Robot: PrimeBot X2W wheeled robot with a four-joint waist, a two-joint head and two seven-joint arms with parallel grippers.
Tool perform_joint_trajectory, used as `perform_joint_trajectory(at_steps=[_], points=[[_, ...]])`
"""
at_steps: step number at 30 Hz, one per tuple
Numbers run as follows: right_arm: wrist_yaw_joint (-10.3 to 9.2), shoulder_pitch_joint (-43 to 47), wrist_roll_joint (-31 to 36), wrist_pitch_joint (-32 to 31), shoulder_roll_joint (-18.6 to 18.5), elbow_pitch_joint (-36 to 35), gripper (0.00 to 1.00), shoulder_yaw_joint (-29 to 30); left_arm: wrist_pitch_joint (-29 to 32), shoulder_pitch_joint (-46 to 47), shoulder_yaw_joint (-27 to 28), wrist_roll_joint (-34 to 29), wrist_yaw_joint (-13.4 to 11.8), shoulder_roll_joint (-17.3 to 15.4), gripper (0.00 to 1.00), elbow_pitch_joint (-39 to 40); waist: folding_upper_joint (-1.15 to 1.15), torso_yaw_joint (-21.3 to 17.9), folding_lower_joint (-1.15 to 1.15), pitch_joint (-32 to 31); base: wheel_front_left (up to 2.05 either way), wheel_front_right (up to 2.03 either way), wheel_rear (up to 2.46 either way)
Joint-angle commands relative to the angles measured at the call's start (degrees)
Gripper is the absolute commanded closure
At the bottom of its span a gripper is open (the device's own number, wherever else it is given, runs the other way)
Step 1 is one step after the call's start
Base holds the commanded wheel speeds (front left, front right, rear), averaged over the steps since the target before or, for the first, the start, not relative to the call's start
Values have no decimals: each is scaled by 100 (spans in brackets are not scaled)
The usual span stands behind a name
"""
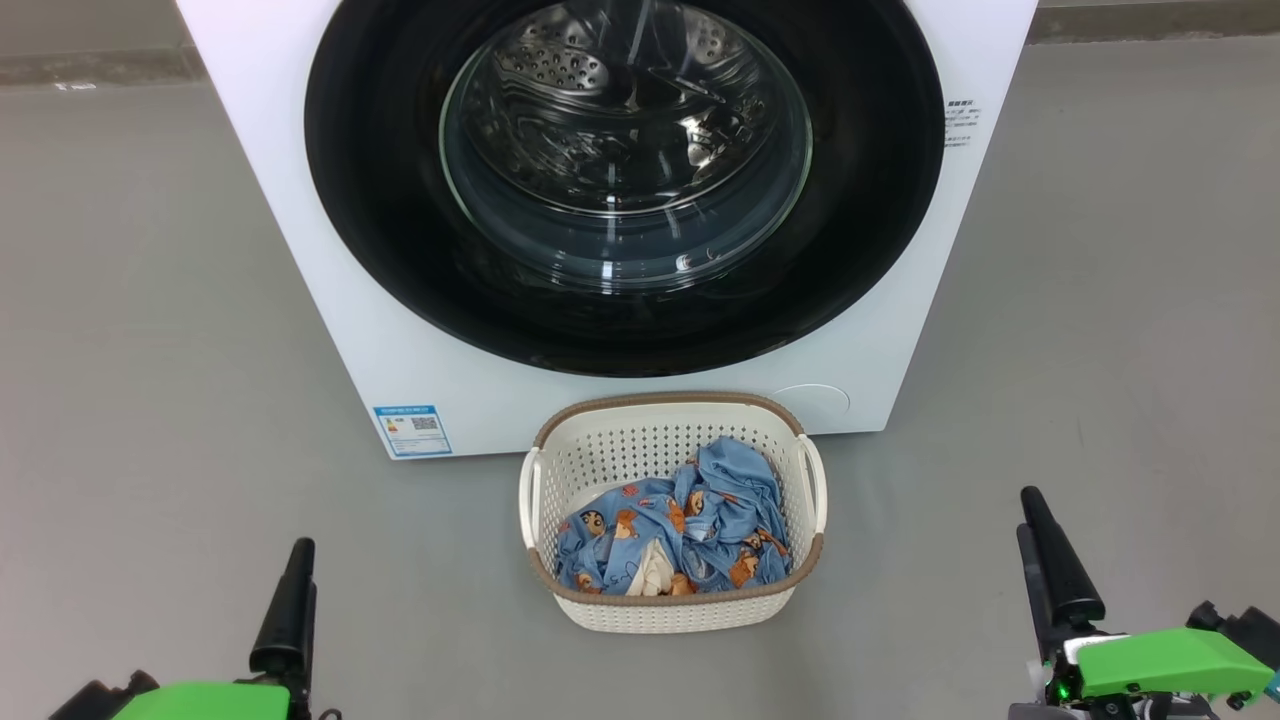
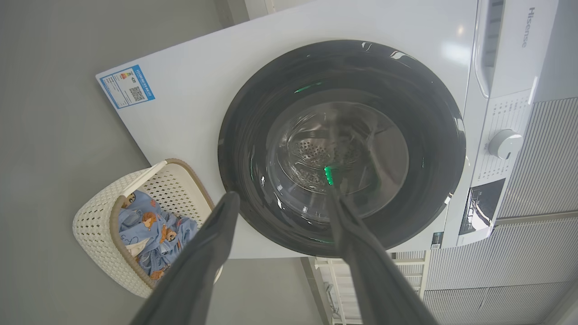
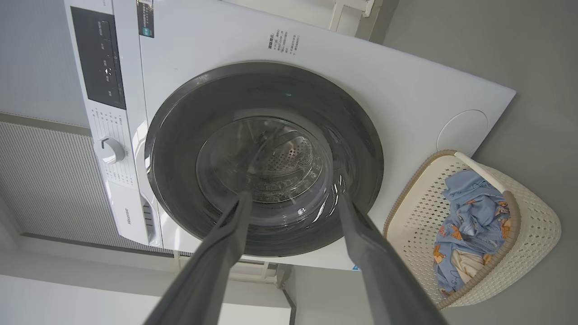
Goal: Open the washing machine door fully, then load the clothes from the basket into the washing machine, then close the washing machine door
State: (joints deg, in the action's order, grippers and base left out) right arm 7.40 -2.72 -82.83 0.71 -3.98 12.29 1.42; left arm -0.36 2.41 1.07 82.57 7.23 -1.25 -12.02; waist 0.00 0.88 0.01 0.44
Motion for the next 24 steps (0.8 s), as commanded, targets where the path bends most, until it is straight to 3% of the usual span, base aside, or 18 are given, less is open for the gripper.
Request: perform_joint_trajectory(at_steps=[1, 13, 24], points=[[3, -317, 165, 67, -99, -215, 0, -118, -65, 291, 46, -171, 10, -126, 0, 208, 0, 3, -1, 0, 0, 0, 0], [4, -394, 1018, 251, -239, -353, 0, -413, -254, 343, 4, -920, 12, -158, 0, 311, 0, 34, -1, 3, 0, 0, 0], [5, -485, 2075, 436, -382, -270, 0, -697, -444, 357, -130, -2178, 14, -232, 0, 382, 0, 77, -1, 11, 0, 0, 0]])
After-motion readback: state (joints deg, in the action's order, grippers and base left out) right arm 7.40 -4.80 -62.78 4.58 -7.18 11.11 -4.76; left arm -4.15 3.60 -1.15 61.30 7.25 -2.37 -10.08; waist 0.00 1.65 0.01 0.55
